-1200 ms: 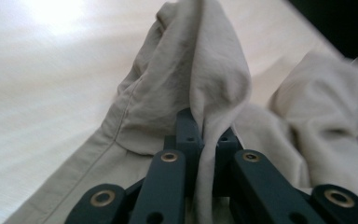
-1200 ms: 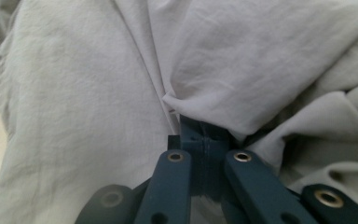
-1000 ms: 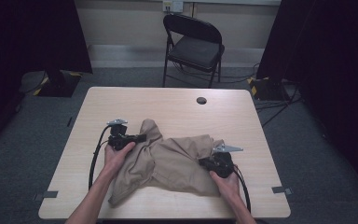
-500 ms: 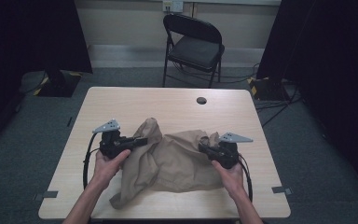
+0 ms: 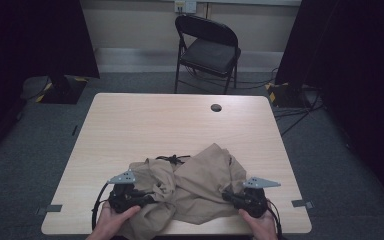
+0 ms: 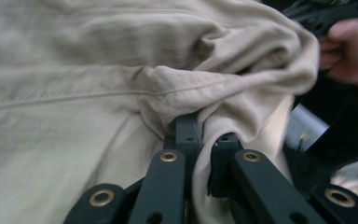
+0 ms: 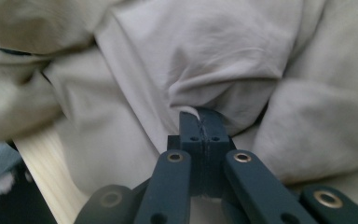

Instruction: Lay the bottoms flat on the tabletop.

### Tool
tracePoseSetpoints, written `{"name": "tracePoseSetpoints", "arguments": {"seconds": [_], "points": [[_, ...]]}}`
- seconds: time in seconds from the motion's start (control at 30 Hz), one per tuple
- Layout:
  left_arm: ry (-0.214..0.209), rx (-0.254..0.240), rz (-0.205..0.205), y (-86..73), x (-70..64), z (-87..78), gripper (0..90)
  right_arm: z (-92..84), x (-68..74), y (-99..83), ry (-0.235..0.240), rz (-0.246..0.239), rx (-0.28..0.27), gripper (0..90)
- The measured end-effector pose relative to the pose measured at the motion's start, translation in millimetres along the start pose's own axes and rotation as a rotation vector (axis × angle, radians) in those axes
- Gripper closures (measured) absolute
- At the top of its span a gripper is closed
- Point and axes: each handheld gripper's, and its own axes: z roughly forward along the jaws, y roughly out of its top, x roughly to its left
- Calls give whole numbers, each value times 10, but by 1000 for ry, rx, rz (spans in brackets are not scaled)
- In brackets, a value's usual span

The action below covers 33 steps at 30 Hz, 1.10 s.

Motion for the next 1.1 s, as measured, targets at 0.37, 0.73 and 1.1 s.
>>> {"name": "tracePoseSetpoints", "arguments": {"seconds": [0.37,0.73,1.1], "points": [[-30,-10,-13,5,11,-83,720,-78,10,236,27,-24,-74,538],[-4,-97,1,141,-15,-384,647,-106,-62,641,-2,-25,-169,451],[41,-157,21,276,-31,-652,533,-218,-77,902,-18,-38,-218,390]]}}
